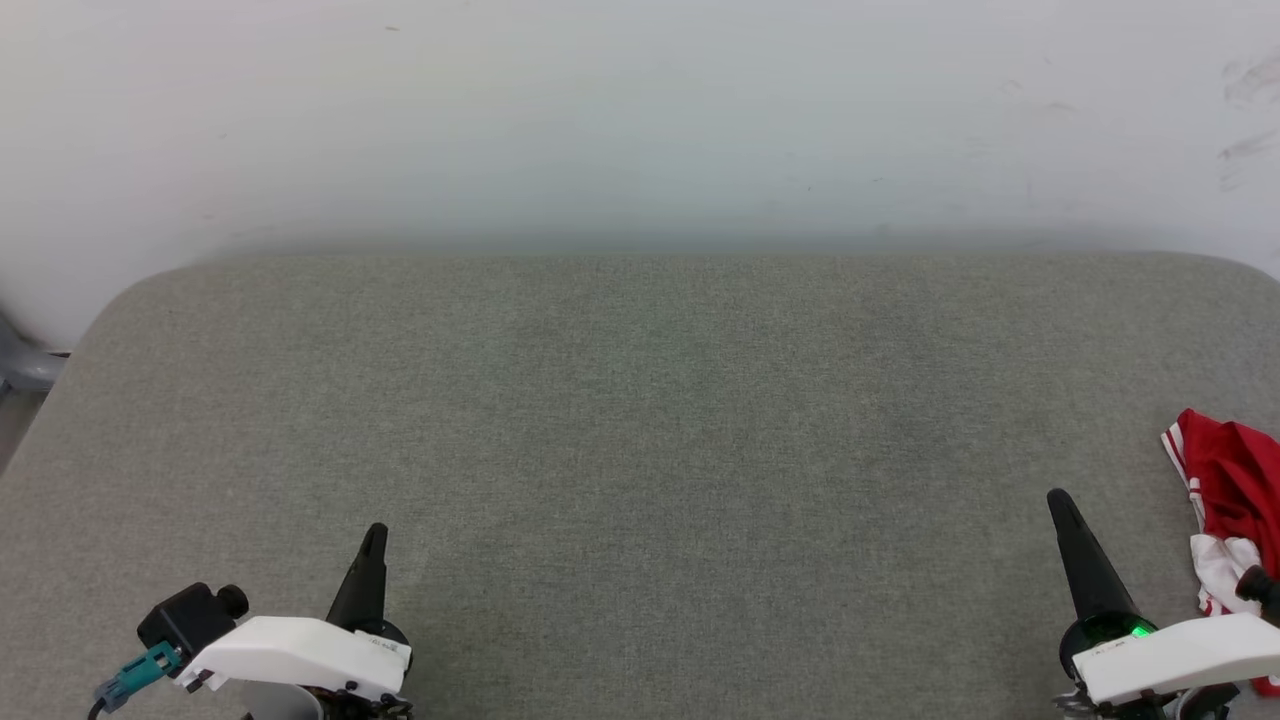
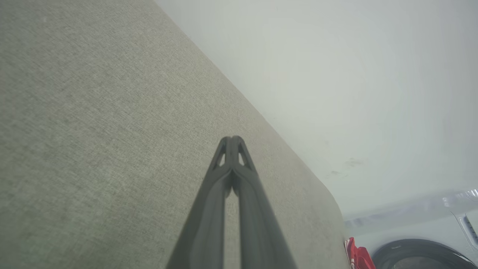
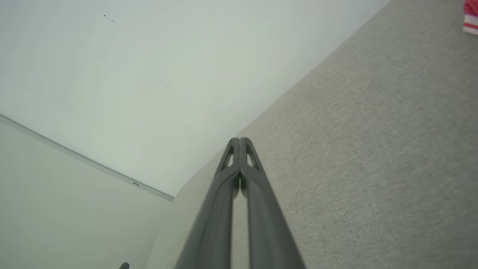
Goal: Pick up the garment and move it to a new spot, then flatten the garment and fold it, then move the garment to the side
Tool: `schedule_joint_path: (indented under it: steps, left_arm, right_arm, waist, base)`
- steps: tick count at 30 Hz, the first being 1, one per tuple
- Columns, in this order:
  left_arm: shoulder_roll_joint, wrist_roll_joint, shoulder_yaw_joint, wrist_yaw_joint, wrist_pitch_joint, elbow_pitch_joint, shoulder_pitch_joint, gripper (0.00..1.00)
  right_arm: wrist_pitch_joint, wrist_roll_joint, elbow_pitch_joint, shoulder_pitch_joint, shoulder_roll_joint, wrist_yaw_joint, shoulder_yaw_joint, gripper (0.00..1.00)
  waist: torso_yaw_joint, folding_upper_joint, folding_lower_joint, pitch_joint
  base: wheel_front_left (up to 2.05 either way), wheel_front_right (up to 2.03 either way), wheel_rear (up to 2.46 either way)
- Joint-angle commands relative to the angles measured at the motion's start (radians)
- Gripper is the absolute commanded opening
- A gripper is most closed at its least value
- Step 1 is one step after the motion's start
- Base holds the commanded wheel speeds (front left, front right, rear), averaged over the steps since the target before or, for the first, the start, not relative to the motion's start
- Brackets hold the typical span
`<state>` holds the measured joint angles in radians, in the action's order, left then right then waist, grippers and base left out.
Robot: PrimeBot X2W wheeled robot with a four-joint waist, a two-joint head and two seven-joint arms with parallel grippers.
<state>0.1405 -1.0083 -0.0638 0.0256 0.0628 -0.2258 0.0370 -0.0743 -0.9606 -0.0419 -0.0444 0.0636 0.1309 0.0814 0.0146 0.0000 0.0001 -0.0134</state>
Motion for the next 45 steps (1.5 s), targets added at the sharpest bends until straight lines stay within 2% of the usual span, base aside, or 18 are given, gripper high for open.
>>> schedule_joint_path:
  steps: [1,25,45]
  left_arm:
    - [-0.003,-0.028,0.012,0.008,-0.009,0.007,0.028,0.00]
    - [-0.038,-0.254,0.078,0.048,-0.076,-0.003,0.049,0.00]
    - [-0.061,-0.401,0.123,0.074,-0.120,-0.010,0.060,0.00]
  right_arm:
    - [-0.001,-0.034,-0.001,0.027,0.009,0.000,0.000,0.00]
    - [-0.008,-0.285,-0.079,0.080,0.008,0.000,0.002,0.00]
    - [-0.014,-0.448,-0.133,0.113,0.006,0.000,0.006,0.00]
  waist:
    - [0.000,0.0000,-0.0001,0.000]
    - [-0.005,0.0000,-0.0001,0.005]
    - [-0.008,0.0000,-0.0001,0.010]
  base:
    - [0.00,0.00,0.00]
    - [0.00,0.00,0.00]
    - [0.00,0.00,0.00]
